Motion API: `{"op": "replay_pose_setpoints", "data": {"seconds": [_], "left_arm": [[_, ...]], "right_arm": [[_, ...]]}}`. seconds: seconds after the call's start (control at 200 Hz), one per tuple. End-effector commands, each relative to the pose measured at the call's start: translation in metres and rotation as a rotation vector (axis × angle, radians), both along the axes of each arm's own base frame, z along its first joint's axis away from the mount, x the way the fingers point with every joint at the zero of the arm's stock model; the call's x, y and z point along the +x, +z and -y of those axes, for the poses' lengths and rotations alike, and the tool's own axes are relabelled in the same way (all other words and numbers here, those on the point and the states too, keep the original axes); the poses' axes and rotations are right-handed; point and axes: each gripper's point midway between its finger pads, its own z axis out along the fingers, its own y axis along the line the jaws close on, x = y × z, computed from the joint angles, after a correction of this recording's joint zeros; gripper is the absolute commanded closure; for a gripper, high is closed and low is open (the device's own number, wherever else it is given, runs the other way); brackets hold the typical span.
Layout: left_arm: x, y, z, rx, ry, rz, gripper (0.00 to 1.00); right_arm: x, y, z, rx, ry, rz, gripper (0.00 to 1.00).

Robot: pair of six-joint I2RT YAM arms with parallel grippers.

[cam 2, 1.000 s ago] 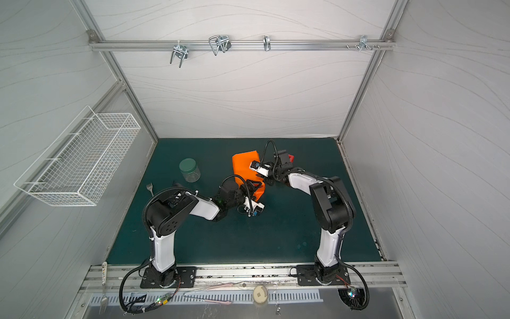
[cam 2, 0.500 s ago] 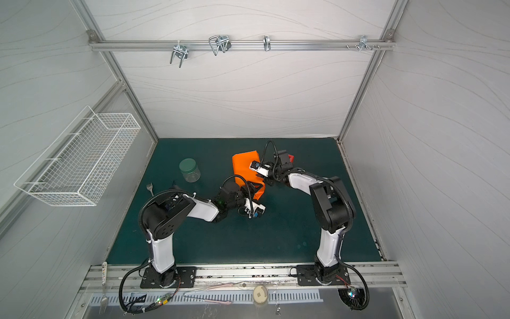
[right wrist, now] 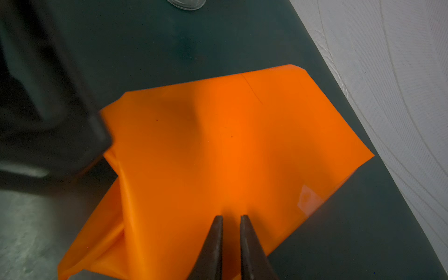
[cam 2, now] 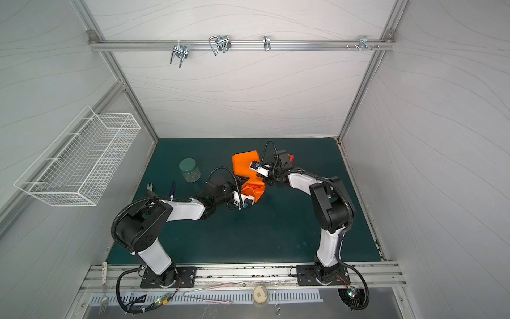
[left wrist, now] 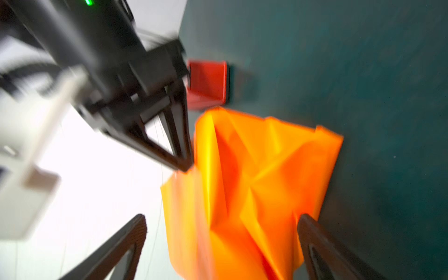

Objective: Wrap a gift box in wrapping paper
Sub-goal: Fold the wrapping paper for the gift box.

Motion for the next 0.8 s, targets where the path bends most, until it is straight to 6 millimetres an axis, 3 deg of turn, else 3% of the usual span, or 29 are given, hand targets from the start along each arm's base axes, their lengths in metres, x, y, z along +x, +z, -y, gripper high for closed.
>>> {"op": "replay_pose_setpoints", "data": {"seconds": [0.0, 0.375, 0.795], "left_arm": [[0.020, 0.015, 0.005, -0.032, 0.018, 0.066, 0.01], [0.038, 0.002, 0.008, -0.073, 0.088, -0.012, 0.01], [0.060, -0.008, -0.012, -0.015, 0.109, -0.010, 0.08]], "right_arm": [[-0.030, -0.058, 0.021, -0.132, -0.014, -0.170, 0.83], [-0.031, -0.058, 0.021, -0.126, -0.009, -0.174, 0.83], [-0.034, -0.057, 0.021, -0.126, 0.000, -0.173, 0.84]]}}
